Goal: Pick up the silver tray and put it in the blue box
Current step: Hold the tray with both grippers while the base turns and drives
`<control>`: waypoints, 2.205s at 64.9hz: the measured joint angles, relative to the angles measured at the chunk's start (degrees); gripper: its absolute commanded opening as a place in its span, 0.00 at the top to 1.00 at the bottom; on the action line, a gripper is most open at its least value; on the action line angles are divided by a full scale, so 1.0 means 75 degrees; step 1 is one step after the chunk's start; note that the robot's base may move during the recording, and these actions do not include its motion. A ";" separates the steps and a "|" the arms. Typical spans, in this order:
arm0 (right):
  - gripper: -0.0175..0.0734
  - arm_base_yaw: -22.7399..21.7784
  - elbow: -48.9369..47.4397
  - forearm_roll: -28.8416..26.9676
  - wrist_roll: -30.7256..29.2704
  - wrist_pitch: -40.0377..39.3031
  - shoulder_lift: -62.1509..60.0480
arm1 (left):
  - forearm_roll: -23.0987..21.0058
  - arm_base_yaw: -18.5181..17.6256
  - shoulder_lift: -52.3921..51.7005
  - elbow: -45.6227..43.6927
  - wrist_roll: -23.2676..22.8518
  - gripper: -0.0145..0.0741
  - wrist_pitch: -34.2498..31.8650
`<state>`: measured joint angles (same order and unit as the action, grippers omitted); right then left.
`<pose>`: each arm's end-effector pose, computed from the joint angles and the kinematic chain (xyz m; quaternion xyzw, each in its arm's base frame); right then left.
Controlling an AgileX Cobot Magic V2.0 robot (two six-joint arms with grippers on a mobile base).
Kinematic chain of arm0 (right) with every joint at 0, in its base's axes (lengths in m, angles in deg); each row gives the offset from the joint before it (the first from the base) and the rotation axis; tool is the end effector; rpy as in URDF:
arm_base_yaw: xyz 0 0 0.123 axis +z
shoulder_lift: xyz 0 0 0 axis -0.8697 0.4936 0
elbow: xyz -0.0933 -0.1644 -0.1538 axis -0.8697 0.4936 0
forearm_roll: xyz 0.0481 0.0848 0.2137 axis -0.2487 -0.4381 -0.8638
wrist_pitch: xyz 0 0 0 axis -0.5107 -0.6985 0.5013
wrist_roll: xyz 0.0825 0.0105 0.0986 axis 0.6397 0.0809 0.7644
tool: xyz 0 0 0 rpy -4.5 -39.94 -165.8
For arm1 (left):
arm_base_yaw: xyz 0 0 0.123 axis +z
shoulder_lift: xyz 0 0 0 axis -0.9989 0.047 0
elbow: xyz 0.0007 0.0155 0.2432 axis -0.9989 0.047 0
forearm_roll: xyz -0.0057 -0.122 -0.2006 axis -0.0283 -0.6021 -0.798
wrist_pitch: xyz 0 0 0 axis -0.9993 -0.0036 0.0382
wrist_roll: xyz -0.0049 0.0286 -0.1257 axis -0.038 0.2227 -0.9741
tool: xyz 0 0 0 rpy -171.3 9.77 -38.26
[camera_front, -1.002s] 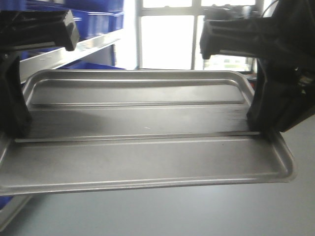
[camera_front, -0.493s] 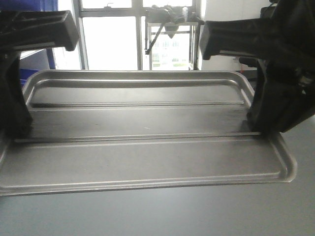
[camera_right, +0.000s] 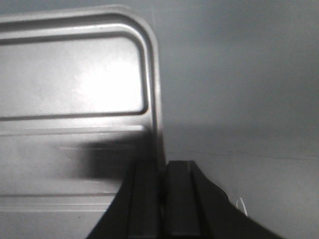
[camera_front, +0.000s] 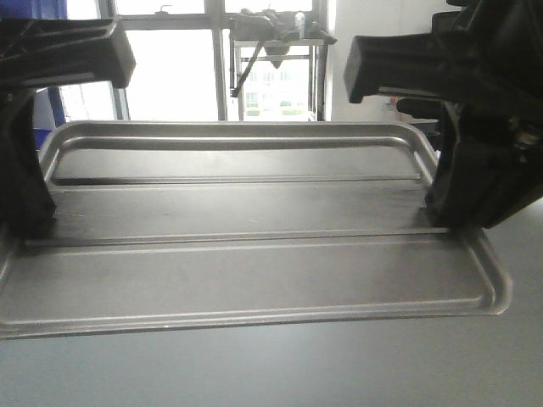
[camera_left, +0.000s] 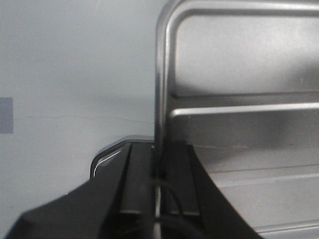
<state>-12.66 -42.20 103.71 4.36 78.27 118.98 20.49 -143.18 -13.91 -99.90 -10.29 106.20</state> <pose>0.1882 0.1606 0.2060 0.0248 0.9639 0.0944 0.2479 0.1578 -0.1774 0.2156 0.0120 0.9752 -0.0797 0.2061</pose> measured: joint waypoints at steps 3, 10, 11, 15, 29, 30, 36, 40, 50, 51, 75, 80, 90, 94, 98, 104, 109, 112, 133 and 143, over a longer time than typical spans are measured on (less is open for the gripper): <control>0.74 0.0000 0.0000 0.0000 0.0000 0.0000 0.0000 | 0.0000 0.0000 0.0000 0.0000 0.0000 0.85 0.0000; 0.74 0.0000 0.0000 0.0000 0.0000 0.0000 0.0000 | 0.0000 0.0000 0.0000 0.0000 0.0000 0.85 0.0000; 0.74 0.0000 0.0000 0.0000 0.0000 0.0000 0.0000 | 0.0000 0.0000 0.0000 0.0000 0.0000 0.85 0.0000; 0.74 0.0000 0.0000 0.0000 0.0000 0.0000 0.0000 | 0.0000 0.0000 0.0000 0.0000 0.0000 0.85 0.0000; 0.74 0.0000 0.0000 0.0000 0.0000 0.0000 0.0000 | -0.0014 0.0000 0.0000 0.0000 0.0000 0.85 0.0000; 0.74 0.0000 0.0000 0.0000 0.0000 0.0000 0.0000 | -0.0014 0.0000 0.0000 0.0000 0.0000 0.85 0.0000; 0.74 0.0000 0.0000 0.0000 0.0000 0.0000 0.0000 | -0.0014 0.0000 0.0000 0.0000 0.0000 0.85 0.0000; 0.74 0.0000 0.0000 0.0000 0.0000 0.0000 0.0000 | -0.0014 0.0000 0.0000 0.0000 0.0000 0.85 0.0000; 0.74 0.0000 0.0000 0.0000 0.0000 0.0000 0.0000 | -0.0014 0.0000 0.0000 0.0000 0.0000 0.85 0.0000; 0.74 0.0000 0.0000 0.0000 0.0000 0.0000 0.0000 | -0.0014 0.0000 0.0000 0.0000 0.0000 0.85 0.0000; 0.74 0.0000 0.0000 0.0000 0.0000 0.0000 0.0000 | -0.0014 0.0000 0.0000 0.0000 0.0000 0.85 0.0000; 0.74 0.0000 0.0000 0.0000 0.0000 0.0000 0.0000 | -0.0014 0.0000 0.0000 0.0000 0.0000 0.85 0.0000; 0.74 0.0000 0.0000 0.0000 0.0000 0.0000 0.0000 | -0.0014 0.0000 0.0000 0.0000 0.0000 0.85 0.0000; 0.74 0.0000 0.0000 0.0000 0.0000 0.0000 0.0000 | -0.0014 0.0000 0.0000 0.0000 0.0000 0.85 0.0000; 0.74 0.0000 0.0000 0.0000 0.0000 0.0000 0.0000 | -0.0014 0.0000 0.0000 0.0000 0.0000 0.85 0.0000; 0.74 0.0000 0.0000 0.0000 0.0000 0.0000 0.0000 | -0.0014 0.0000 0.0000 0.0000 0.0000 0.85 0.0000; 0.74 0.0000 0.0000 0.0000 0.0000 0.0000 0.0000 | -0.0014 0.0000 0.0000 0.0000 0.0000 0.85 0.0000; 0.74 0.0000 0.0000 0.0000 0.0000 0.0000 0.0000 | -0.0014 0.0000 0.0000 0.0000 0.0000 0.85 0.0000; 0.74 0.0000 0.0000 0.0000 0.0000 0.0000 0.0000 | -0.0014 0.0000 0.0000 0.0000 0.0000 0.85 0.0000; 0.74 0.0000 0.0000 0.0000 0.0000 0.0000 0.0000 | -0.0014 0.0000 0.0000 0.0000 0.0000 0.85 0.0000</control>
<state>-12.66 -42.20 103.71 4.36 78.27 118.98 20.39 -143.18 -13.91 -99.90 -10.29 106.20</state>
